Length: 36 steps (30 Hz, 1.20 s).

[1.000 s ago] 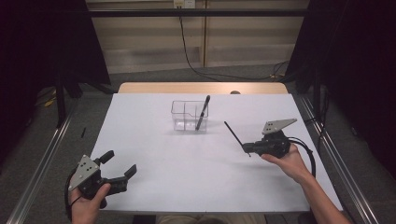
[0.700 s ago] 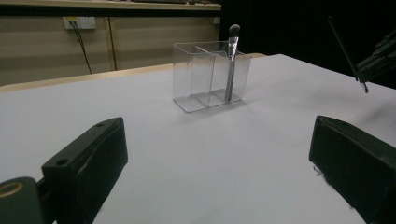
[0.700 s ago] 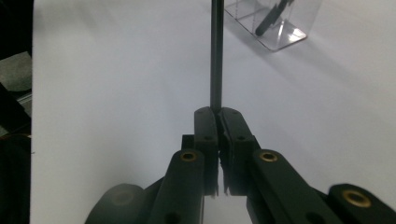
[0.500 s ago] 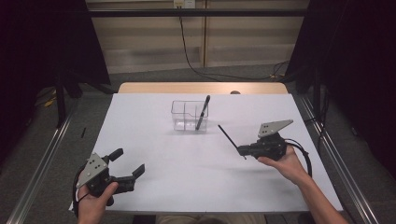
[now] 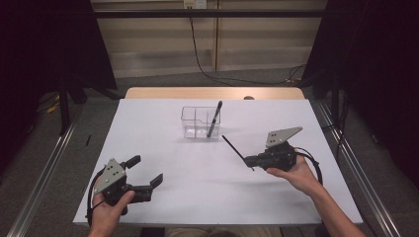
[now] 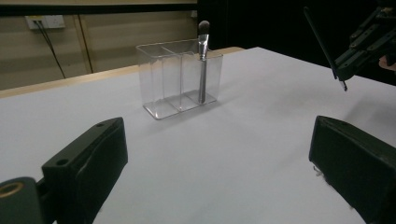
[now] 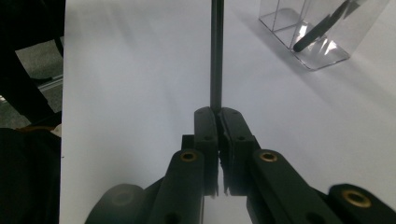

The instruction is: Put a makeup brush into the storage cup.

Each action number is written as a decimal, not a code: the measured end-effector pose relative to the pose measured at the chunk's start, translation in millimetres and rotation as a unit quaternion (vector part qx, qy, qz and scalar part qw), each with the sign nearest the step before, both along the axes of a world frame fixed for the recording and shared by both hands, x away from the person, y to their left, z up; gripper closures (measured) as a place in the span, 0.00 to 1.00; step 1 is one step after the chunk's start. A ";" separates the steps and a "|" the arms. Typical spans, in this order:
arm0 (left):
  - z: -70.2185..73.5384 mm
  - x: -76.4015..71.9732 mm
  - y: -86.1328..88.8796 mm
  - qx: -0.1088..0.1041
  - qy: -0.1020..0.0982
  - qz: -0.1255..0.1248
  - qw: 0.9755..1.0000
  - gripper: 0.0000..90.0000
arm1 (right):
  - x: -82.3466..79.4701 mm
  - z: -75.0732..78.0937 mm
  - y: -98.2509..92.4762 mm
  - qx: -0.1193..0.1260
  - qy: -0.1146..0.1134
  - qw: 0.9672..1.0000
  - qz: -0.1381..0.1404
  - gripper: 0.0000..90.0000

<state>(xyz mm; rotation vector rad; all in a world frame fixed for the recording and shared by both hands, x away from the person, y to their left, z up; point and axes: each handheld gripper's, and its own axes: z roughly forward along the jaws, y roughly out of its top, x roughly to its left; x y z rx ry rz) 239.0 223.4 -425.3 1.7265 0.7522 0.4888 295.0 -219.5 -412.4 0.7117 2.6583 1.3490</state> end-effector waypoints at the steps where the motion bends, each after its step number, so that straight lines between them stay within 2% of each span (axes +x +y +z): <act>1: 0.4 1.2 -2.8 0.000 0.000 -0.005 1.000 0.05 | 0.1 -0.1 1.6 0.000 0.002 1.000 0.001 0.96; 3: 1.4 3.7 -8.7 0.001 -0.001 -0.014 1.000 0.05 | 0.3 -0.5 6.0 -0.004 0.003 1.000 0.007 0.96; 5: 3.1 6.8 -15.2 -0.002 -0.007 -0.036 0.999 0.05 | 0.5 -0.7 10.1 -0.006 0.005 1.000 0.015 0.96; 7: 4.7 8.6 -21.4 0.006 -0.011 -0.039 0.999 0.05 | 0.9 -0.3 14.5 -0.009 0.005 1.000 0.022 0.96; 17: 7.7 14.2 -46.9 0.005 -0.005 -0.070 0.998 0.04 | 0.7 5.9 23.0 -0.009 0.004 0.999 0.039 0.96; 27: 9.7 18.8 -54.6 0.025 0.006 -0.092 0.995 0.04 | 2.5 8.0 38.9 -0.040 0.006 0.997 0.065 0.96; 36: 10.6 22.8 -55.8 0.028 0.004 -0.094 0.995 0.04 | 3.4 8.4 50.0 -0.079 0.015 0.993 0.091 0.96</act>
